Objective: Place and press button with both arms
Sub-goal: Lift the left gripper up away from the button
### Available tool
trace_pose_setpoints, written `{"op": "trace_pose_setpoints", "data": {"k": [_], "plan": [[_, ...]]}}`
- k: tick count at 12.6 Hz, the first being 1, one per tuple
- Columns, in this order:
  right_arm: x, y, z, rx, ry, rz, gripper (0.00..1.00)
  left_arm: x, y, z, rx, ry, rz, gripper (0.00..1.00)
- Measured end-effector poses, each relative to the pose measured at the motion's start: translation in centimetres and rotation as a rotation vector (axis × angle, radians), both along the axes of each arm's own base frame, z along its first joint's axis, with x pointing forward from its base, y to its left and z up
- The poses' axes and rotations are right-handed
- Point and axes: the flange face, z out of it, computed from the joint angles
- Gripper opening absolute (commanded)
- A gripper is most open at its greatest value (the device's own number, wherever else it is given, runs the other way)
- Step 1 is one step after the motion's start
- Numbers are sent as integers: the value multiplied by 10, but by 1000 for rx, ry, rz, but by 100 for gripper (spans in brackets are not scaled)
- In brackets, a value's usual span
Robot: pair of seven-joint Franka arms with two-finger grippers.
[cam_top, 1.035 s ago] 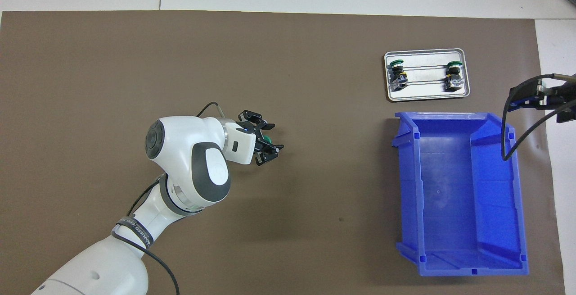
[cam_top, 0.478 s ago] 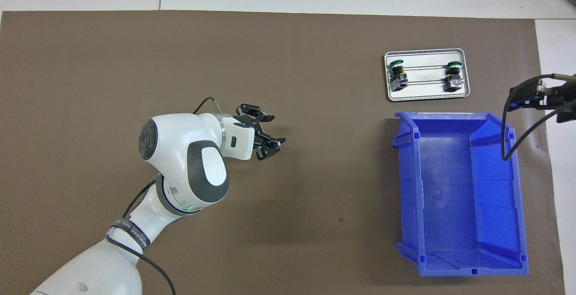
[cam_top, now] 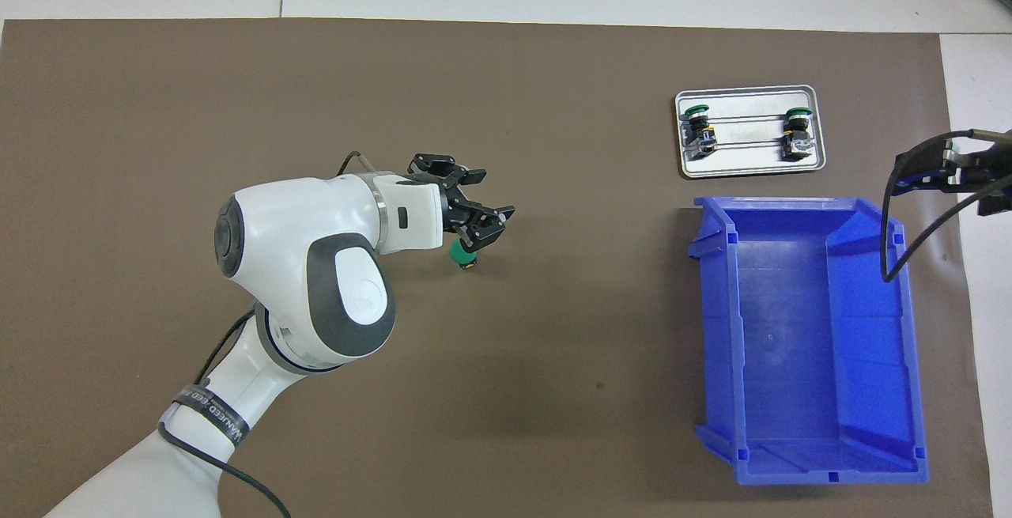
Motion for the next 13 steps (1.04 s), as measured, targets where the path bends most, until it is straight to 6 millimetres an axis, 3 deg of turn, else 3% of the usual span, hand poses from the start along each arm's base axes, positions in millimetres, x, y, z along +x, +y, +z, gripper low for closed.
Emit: {"op": "trace_pose_setpoints", "data": {"k": [6, 10, 13], "plan": [[1, 2, 0, 0, -12, 5, 100, 12, 27, 45, -100, 94, 206, 67], [2, 6, -4, 0, -17, 13, 100, 27, 35, 74, -214, 239, 386, 66], [-1, 9, -6, 10, -11, 52, 100, 41, 51, 93, -260, 387, 420, 65]]}}
